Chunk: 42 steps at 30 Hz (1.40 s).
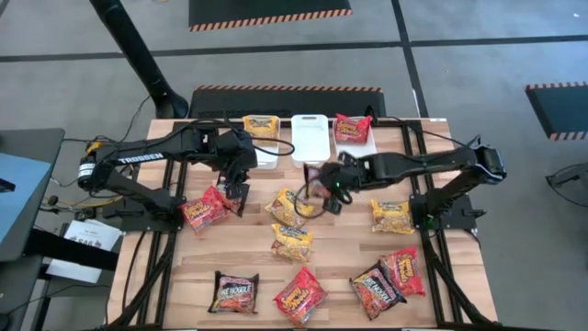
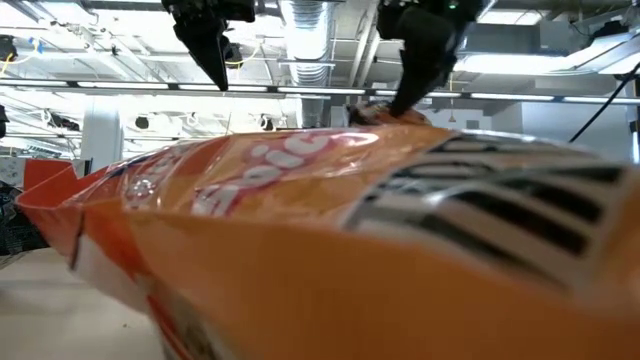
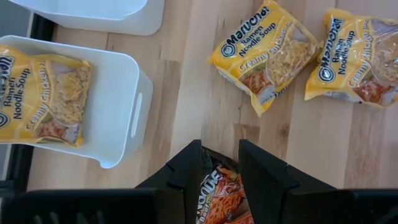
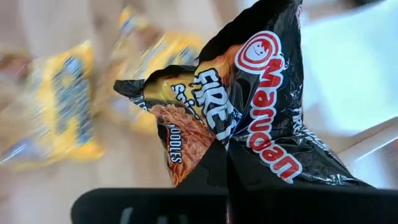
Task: Sort Maruchan noodles
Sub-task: Put the black noodle pack into the middle white bin
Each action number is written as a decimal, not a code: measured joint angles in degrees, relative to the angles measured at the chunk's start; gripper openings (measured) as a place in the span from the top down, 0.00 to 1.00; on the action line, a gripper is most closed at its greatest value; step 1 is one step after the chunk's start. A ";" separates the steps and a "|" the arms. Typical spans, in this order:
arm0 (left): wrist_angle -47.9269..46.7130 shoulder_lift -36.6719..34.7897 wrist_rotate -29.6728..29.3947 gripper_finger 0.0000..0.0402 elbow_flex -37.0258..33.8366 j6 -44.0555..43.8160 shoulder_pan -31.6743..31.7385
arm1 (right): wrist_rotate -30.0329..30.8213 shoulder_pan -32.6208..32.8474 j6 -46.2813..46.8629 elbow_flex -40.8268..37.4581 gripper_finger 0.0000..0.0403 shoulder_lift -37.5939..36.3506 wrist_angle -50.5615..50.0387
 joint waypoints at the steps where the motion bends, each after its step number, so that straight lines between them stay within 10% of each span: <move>1: 0.00 0.00 -0.17 0.76 0.00 -0.02 0.00 | 1.16 -0.94 -1.96 0.51 0.99 0.00 0.65; 17: 1.19 0.00 -0.27 0.76 0.02 -2.74 0.00 | 4.53 -19.90 -31.11 1.02 0.98 -0.02 24.84; 42: 9.35 0.02 -0.65 0.76 0.07 1.08 0.01 | 0.47 -35.30 -45.19 2.21 0.98 3.20 53.77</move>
